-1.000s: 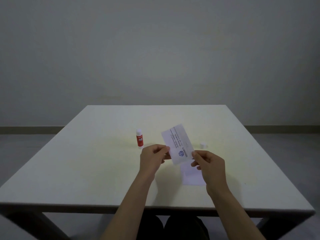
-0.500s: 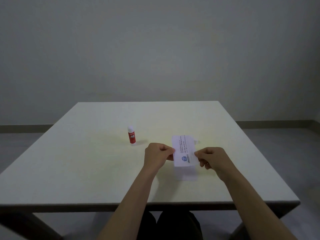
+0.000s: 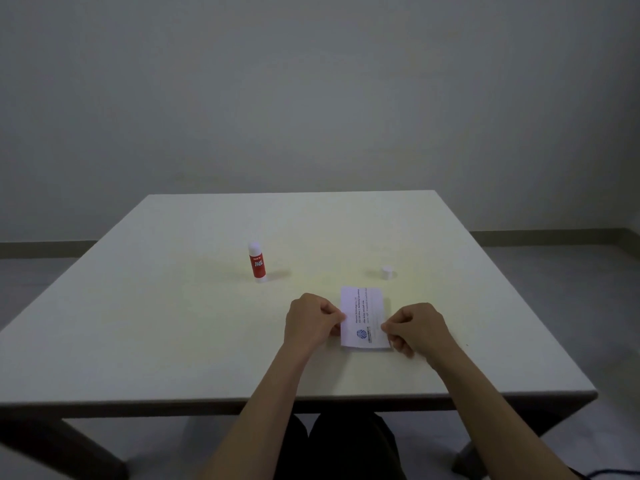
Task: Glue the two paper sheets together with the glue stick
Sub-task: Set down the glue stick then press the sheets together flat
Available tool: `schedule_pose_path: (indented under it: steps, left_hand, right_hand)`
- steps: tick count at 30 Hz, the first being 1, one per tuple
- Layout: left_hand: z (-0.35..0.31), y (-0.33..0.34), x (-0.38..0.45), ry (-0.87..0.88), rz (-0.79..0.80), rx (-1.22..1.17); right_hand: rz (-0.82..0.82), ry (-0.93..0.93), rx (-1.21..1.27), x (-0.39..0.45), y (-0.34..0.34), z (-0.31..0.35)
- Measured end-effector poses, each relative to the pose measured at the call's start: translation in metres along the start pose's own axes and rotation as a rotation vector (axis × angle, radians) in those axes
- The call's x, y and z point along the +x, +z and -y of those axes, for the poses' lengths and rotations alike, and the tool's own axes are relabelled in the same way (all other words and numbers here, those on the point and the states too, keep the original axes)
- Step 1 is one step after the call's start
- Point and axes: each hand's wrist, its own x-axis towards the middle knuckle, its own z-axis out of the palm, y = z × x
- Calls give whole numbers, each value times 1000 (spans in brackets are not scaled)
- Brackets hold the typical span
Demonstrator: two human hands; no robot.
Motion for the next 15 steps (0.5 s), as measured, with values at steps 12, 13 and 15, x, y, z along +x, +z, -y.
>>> schedule_pose_path:
  steps: [12,13,15]
  left_hand:
    - [0,4,-1,24,-19,44]
    - [0,4,-1,27,-22,49]
    - [-1,4,-1,35,-25,64]
  right_hand:
    - [-28,-38,-101,-2,3,1]
    - [-32,-42,-111,-2,3,1]
    - [-42,-45,-130,-2,4,1]
